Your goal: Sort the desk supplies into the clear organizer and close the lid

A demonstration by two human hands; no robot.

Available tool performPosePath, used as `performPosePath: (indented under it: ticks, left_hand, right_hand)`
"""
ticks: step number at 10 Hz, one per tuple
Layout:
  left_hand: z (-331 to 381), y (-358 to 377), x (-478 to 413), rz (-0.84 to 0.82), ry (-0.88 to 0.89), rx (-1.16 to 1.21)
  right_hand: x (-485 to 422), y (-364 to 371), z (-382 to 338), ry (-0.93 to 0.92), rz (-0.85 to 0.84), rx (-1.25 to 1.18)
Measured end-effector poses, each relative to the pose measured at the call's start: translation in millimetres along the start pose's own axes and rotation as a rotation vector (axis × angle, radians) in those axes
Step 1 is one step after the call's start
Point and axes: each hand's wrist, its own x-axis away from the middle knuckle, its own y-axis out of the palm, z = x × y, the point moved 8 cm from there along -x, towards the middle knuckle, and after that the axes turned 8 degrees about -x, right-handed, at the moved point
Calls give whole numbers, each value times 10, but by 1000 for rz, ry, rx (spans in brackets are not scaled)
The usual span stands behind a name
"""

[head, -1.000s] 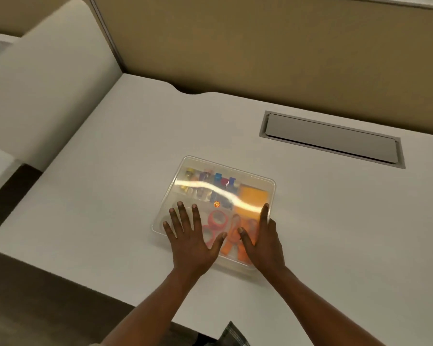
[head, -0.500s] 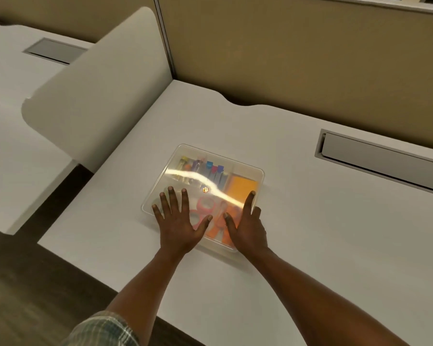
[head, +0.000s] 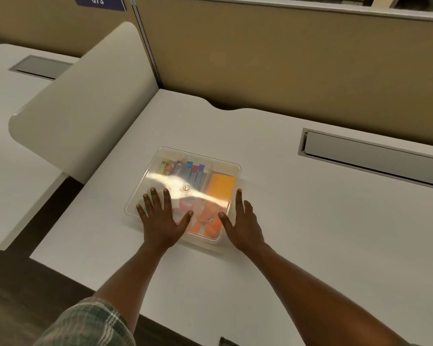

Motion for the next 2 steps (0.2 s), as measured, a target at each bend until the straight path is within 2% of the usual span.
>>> performPosePath:
  ticks: [1,2]
  left_hand:
    - [255,-125,95,32,61,-15]
    - [955,-203,327,112,218,33]
  right_hand:
    - [156,-219,296,16,-22,48]
    - [452,-640,822,45,13,149]
